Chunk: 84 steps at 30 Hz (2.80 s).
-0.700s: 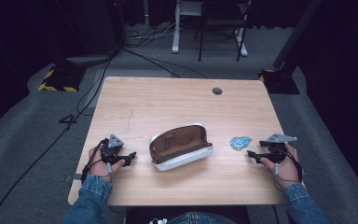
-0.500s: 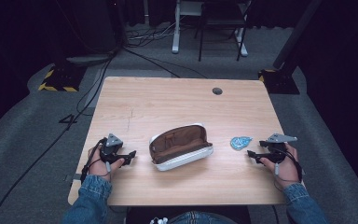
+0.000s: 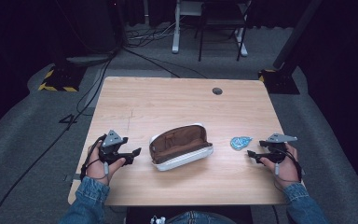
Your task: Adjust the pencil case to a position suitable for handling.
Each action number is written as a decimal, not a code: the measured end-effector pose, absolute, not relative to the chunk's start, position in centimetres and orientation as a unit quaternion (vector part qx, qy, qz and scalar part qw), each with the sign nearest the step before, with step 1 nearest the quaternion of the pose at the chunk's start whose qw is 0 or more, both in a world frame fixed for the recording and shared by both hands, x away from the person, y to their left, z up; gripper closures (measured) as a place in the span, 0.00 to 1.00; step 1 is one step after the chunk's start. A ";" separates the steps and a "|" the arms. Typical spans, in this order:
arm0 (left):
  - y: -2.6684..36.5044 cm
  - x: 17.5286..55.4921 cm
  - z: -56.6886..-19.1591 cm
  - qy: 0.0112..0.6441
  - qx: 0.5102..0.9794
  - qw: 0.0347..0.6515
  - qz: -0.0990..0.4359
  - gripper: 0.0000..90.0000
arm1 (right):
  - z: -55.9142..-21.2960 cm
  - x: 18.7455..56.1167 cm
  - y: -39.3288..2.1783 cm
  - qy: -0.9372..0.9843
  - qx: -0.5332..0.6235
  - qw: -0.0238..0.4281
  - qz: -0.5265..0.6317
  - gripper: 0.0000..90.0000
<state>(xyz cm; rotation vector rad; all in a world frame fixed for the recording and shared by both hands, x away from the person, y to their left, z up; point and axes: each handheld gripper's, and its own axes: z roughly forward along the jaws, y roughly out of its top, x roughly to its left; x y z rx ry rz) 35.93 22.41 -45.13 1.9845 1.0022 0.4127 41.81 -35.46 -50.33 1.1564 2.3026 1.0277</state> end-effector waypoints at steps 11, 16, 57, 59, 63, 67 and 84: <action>20.4 36.0 -43.4 0.371 0.800 0.446 0.151 0.31 | -50.3 41.8 -35.4 0.816 0.409 0.183 0.364 0.24; 19.5 36.6 -43.3 0.358 0.807 0.445 0.150 0.30 | -50.3 41.8 -35.4 0.816 0.410 0.183 0.364 0.24; 16.0 42.2 -47.8 0.323 0.808 0.488 0.071 0.64 | -50.3 41.8 -35.4 0.818 0.406 0.181 0.364 0.24; 15.8 42.3 -47.8 0.320 0.809 0.490 0.065 0.67 | -50.3 41.8 -35.4 0.818 0.406 0.181 0.364 0.24; 15.4 42.3 -47.8 0.310 0.816 0.484 0.065 0.79 | -50.3 41.8 -35.4 0.819 0.406 0.181 0.365 0.24; 15.6 42.4 -47.8 0.312 0.815 0.486 0.054 0.88 | -50.3 41.8 -35.4 0.819 0.405 0.181 0.365 0.24; 15.5 42.0 -47.0 0.302 0.815 0.493 0.030 0.95 | -50.3 41.8 -35.4 0.819 0.405 0.180 0.365 0.24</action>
